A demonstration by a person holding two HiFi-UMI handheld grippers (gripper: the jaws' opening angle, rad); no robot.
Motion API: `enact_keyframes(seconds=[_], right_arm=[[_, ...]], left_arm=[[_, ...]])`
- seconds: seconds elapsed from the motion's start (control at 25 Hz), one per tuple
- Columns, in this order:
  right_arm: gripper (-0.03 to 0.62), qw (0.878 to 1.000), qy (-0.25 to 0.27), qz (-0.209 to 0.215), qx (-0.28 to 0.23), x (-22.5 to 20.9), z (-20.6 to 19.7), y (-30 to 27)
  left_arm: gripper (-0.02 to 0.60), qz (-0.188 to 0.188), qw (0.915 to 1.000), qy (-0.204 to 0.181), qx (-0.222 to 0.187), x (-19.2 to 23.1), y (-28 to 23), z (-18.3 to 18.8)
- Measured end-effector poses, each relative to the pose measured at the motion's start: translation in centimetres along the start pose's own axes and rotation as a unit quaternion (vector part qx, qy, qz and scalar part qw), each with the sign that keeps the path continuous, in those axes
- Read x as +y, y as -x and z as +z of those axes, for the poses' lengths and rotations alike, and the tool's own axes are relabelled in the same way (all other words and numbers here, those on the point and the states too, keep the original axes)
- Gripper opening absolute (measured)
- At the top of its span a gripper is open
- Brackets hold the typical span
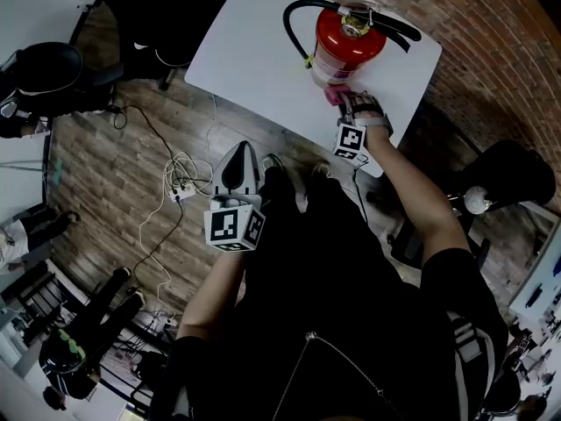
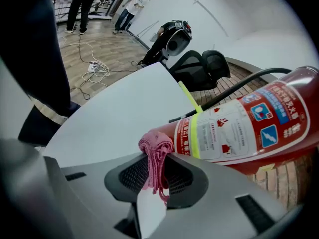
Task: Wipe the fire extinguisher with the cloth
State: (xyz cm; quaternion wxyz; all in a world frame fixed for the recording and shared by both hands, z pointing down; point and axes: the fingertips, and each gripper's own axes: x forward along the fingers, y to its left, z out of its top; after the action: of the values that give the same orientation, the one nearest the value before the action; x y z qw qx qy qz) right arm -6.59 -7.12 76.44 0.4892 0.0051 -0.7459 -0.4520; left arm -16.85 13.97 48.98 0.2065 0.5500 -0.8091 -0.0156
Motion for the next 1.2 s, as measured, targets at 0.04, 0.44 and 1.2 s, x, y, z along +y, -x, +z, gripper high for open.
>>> enact_keyframes(seconds=[0.04,0.44,1.2], right_arm=[[0.101,1.000,-0.002,-0.003,-0.001,-0.4,0.1,0.5],[0.101,0.999,-0.015,-0.029,-0.003,-3.8,0.7,4.1],[0.101,0.994,-0.037,-0.103,0.000,-10.5,2.6,12.0]], left_arm=[[0.010,-0.004,1.0000,-0.001,-0.002,0.0,0.0,0.3],[0.009,-0.034,0.9992,-0.008,-0.018,-0.3,-0.2,2.5],[0.010,-0.086,0.9944,-0.025,-0.056,-1.7,-0.2,7.0]])
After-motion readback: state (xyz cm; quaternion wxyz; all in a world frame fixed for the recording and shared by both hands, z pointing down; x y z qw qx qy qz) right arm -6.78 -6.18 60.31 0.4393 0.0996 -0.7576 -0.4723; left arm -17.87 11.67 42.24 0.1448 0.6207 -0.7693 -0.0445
